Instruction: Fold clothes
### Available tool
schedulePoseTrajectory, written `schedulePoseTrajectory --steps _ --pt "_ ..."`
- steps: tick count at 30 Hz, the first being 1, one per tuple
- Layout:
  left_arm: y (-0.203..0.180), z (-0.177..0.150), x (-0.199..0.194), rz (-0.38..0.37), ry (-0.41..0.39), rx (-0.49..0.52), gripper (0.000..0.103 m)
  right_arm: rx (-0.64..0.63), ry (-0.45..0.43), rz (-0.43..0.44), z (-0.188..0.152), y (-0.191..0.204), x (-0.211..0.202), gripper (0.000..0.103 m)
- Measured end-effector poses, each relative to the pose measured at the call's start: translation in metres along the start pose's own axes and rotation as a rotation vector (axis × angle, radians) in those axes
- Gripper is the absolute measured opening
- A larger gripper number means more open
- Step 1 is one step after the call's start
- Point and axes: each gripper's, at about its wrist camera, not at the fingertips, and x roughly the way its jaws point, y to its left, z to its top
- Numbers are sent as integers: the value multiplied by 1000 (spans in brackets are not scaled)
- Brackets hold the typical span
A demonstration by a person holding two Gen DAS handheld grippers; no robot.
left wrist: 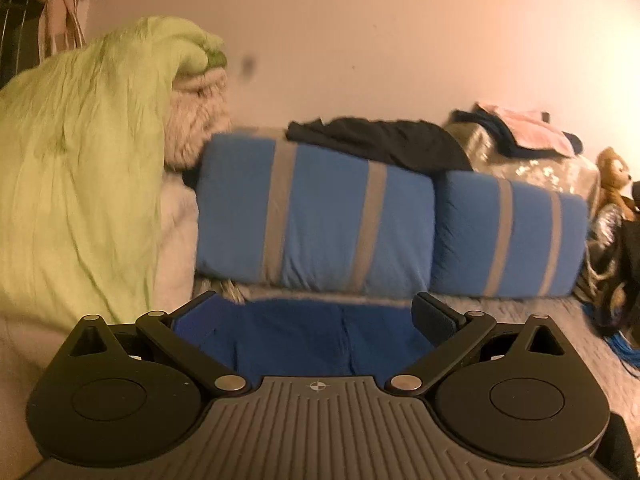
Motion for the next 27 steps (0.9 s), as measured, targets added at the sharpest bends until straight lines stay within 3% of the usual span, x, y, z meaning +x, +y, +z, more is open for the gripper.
schedulePoseTrajectory --steps 8,16,20,27 --pt "5 -39 -36 -52 41 -36 103 -74 22 -12 -46 -37 -73 103" --pt "5 -58 -65 -106 98 -5 103 -126 148 65 -73 -60 -117 103" --pt "-2 -87 -46 -131 159 -3 103 -139 181 96 -93 -63 -122 103" --pt "-11 -138 3 -130 267 -52 103 -143 244 83 -149 -47 -84 103"
